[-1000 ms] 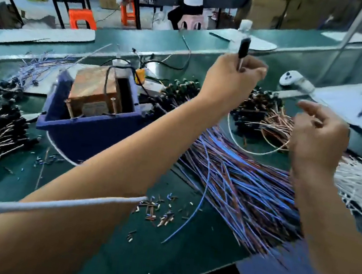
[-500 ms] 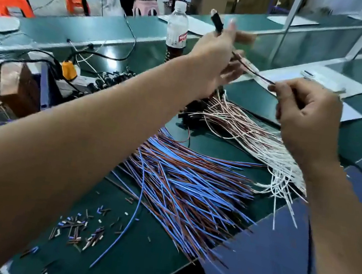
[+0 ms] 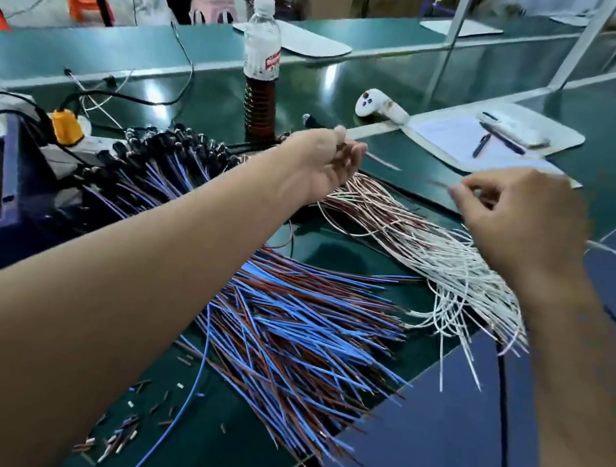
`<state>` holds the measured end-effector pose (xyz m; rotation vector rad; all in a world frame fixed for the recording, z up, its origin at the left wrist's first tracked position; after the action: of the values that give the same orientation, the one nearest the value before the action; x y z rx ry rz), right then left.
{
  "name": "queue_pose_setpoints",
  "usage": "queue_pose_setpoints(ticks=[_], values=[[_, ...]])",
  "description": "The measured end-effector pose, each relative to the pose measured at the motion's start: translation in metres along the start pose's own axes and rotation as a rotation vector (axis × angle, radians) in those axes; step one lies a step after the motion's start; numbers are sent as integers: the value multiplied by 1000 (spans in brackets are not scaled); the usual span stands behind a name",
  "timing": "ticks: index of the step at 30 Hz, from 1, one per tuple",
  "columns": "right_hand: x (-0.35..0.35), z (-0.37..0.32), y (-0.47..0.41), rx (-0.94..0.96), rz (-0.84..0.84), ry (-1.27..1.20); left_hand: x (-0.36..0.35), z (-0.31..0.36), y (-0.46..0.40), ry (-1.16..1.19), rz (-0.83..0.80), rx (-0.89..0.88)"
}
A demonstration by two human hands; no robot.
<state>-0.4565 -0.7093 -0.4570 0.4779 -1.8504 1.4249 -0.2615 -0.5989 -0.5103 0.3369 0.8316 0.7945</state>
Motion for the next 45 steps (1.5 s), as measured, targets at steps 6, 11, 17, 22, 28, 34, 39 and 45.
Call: queue_pose_setpoints(ticks=[6,11,17,22,28,34,39,45], values=[[-57,10,23,-86,-209,-41,9,-5,13,-139,32,-15],[-44,-5,10,-95,-106,-27,23,29,69,-348,44,-247],[-27,-150,-26,142,12,-331,73,61,182,-482,56,-681],[-25,-331,1,455,-68,-589,168,66,290,-534,299,-959],[-16,-513,71,899,-248,-746,324,35,386,-424,989,-986],[-44,-612,96,984,-518,-766,434,10,446,-851,1731,-637],[-73,-643,90,871,-592,-734,488,9,440,-1035,1830,-269],[-80,-660,98,881,-602,-667,512,23,432,-817,1745,-359]])
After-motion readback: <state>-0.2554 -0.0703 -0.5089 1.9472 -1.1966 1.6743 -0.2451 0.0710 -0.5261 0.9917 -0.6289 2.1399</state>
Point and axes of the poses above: each hand's wrist, its own y-axis away from the middle knuckle, its own x-axis out of the back of the hand, z = x × y, the point moved 7 cm from there along -y, towards the middle knuckle, and after that the axes turned 13 degrees about x, right-handed, at the moved point
